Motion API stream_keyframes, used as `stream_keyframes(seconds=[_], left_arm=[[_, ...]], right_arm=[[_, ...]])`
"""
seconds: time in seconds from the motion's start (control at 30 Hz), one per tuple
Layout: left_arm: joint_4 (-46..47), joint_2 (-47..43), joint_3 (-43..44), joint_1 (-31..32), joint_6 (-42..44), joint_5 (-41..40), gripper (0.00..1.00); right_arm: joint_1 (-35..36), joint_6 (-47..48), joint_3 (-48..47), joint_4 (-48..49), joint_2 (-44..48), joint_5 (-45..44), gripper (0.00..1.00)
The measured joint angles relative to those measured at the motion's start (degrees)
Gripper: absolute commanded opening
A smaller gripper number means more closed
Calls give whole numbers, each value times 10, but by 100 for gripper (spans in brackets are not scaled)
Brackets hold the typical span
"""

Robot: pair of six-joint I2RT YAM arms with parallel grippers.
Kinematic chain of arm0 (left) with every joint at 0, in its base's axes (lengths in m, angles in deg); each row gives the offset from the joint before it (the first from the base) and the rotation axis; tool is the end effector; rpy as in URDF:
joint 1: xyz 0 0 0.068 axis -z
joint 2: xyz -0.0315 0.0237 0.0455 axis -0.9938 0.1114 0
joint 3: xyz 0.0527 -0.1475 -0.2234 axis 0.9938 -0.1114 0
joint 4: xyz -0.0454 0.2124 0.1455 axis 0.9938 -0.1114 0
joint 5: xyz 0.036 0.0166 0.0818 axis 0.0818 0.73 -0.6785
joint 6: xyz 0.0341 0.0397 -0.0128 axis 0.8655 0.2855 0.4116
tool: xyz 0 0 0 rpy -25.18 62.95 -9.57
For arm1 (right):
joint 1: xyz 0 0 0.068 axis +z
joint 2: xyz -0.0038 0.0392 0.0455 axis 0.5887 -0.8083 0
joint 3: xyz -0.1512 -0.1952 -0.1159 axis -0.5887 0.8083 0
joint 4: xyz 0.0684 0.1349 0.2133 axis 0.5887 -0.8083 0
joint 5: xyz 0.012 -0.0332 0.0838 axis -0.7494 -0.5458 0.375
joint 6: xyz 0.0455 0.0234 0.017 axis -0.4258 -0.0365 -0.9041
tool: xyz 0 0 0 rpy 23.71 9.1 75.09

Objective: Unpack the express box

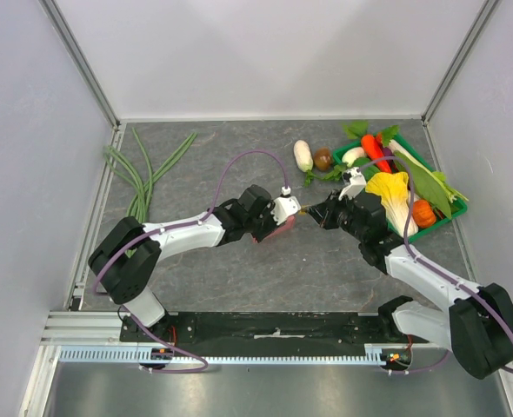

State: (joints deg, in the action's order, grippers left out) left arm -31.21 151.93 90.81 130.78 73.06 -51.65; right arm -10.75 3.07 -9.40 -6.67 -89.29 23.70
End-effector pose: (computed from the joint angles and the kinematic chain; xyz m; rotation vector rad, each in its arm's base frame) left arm 0.2314 -0.2536 0.1892 1.3277 1.9734 -0.3261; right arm 0.2123 0.1079 0.2193 0.0585 1.9946 0.8987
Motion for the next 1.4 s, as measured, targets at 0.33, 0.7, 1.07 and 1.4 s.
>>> stream_keyframes(seconds=[0.33,0.7,1.07,1.4], left_arm=[[-2,6,8,-1,-4,-1,3],[-14,8,17,-4,-11,5,47],[-61,20,70,-6,-21,6,83],[-20,-37,74,-6,-21,-23,93]], right_arm=[[0,21,6,-51,39,4,0],[-4,28,-19,-153,80,-29,0],[-20,29,-116,-211,18,-119,1],[-21,-7,-155,-152,-132,-103,4]])
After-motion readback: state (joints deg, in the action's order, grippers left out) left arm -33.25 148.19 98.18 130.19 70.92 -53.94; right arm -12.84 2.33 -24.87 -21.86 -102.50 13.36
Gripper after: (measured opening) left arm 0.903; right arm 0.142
